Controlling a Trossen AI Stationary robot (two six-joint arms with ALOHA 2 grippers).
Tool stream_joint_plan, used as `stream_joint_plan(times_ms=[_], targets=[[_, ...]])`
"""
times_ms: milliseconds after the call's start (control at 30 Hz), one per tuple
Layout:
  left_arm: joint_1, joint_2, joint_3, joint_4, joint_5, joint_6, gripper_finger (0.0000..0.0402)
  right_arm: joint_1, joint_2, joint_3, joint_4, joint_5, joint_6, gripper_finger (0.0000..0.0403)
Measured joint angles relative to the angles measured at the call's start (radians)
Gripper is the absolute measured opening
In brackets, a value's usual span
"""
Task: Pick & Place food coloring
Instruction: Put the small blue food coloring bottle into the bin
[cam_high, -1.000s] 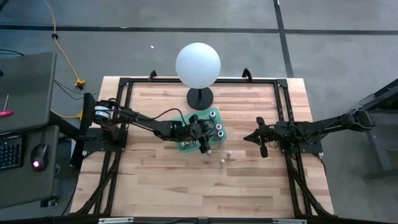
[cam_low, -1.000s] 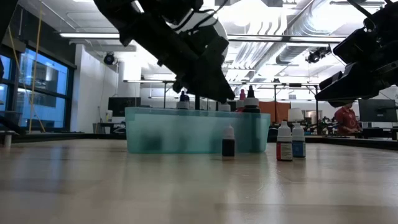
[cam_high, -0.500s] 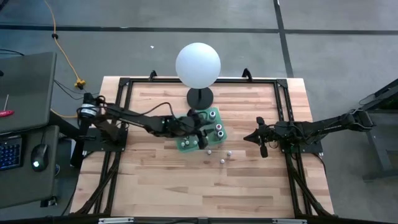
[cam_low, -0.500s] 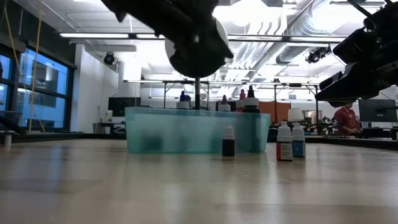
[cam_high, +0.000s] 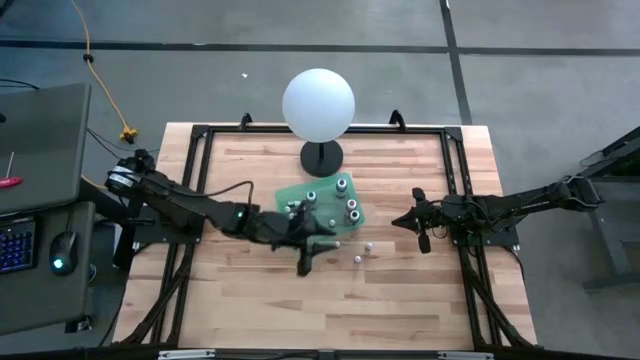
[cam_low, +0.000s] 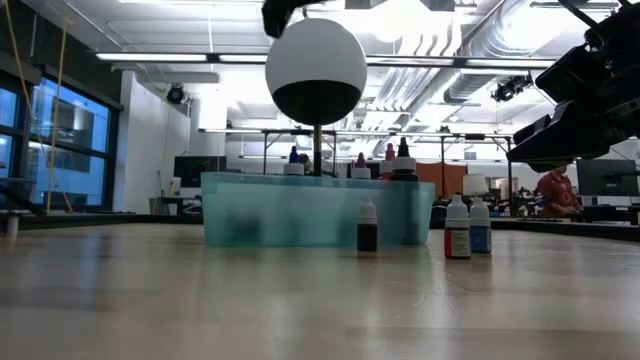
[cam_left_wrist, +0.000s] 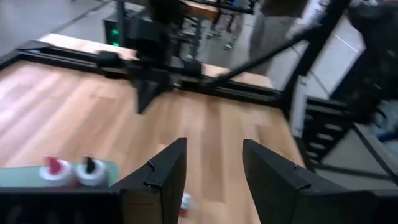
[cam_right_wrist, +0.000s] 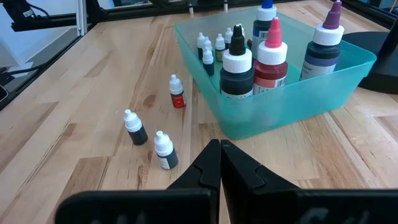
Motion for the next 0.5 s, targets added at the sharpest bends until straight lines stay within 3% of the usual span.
stream_joint_plan(times_ms=[133,300,500], targets=[[-0.073,0.0,0.0,-0.024,-0.002,0.004,0.0154,0.0,0.0,0.0,0.0,0.0,0.0,0.0002],[-0.152,0.001,0.0,-0.12,-0.122,-0.033,0.0154,0.0,0.0,0.0,0.0,0.0,0.0,0.0002],[-0.22,0.001,0.0,-0.158,-0.147,-0.055,0.0154,0.0,0.0,0.0,0.0,0.0,0.0,0.0002]])
